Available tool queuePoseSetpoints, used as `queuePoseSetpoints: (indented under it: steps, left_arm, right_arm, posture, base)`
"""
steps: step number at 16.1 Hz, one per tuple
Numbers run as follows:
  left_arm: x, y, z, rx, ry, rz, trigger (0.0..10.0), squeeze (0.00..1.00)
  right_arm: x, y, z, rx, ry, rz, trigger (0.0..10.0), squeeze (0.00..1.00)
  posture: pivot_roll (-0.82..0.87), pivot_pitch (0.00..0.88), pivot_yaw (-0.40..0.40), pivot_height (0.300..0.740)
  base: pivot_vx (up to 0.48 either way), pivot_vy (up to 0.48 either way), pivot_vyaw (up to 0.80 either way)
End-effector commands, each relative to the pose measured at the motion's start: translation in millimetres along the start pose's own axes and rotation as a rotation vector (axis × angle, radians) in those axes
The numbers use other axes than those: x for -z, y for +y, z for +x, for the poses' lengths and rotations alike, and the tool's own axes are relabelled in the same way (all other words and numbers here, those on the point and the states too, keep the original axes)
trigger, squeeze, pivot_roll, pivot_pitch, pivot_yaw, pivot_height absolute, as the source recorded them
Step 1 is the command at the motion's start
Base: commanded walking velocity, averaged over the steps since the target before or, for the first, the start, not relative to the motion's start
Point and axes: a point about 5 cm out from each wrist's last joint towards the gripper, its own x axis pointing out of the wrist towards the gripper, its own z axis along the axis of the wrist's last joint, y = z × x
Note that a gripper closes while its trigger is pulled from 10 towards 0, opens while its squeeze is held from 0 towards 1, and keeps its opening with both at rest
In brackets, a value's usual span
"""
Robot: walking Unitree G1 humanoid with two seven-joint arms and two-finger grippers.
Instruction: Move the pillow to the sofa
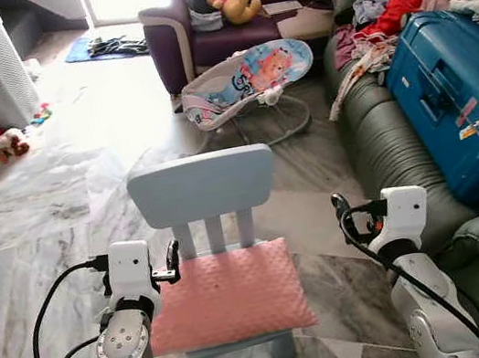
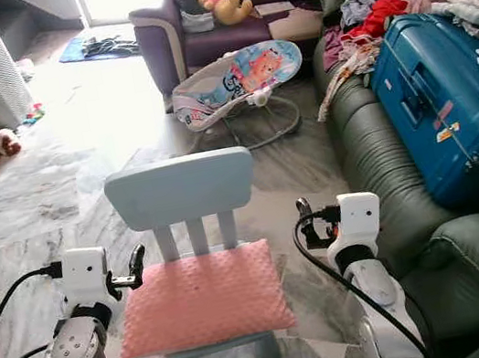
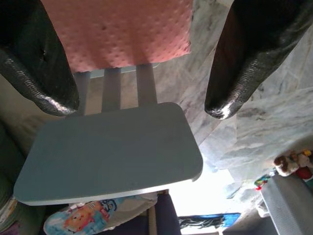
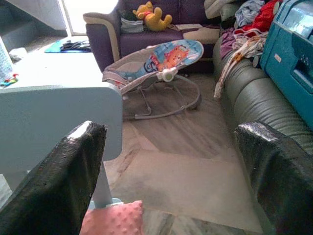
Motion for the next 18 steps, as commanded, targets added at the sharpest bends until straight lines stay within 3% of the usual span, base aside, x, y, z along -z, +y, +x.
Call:
queuePoseSetpoints:
  steps: [1, 4, 15, 18]
  left_arm:
    - [-3.1, 2.8, -1.8, -0.009, -0.008, 0.001, 10.0, 0.00]
    - [-3.8, 2.1, 0.0, -0.005, -0.012, 0.009, 10.0, 0.00]
    - [-6.2, -3.1, 1.0, 0.008, -0.027, 0.022, 10.0, 0.00]
    - [-2.1, 2.0, -0.1, -0.030, -0.003, 0.047, 10.0, 0.00]
  right_arm:
    - [-4.2, 0.0, -0.3, -0.008, -0.012, 0.003, 10.0, 0.00]
    - [-4.8, 1.9, 1.5, -0.014, -0.012, 0.000, 10.0, 0.00]
    - [-4.6, 0.5, 2.2, -0.017, -0.010, -0.007, 10.0, 0.00]
    - [-5.2, 1.3, 2.7, -0.034, -0.011, 0.007, 10.0, 0.00]
  posture:
    - [0.04, 0.000, -0.040, 0.740]
    - [0.04, 0.000, -0.042, 0.740]
    - [0.04, 0.000, -0.040, 0.740]
    - [0.04, 0.000, -0.040, 0.740]
  base:
    - [0.000, 0.390, 0.00]
    - [0.000, 0.406, 0.00]
    - [0.000, 0.000, 0.00]
    - [0.000, 0.000, 0.00]
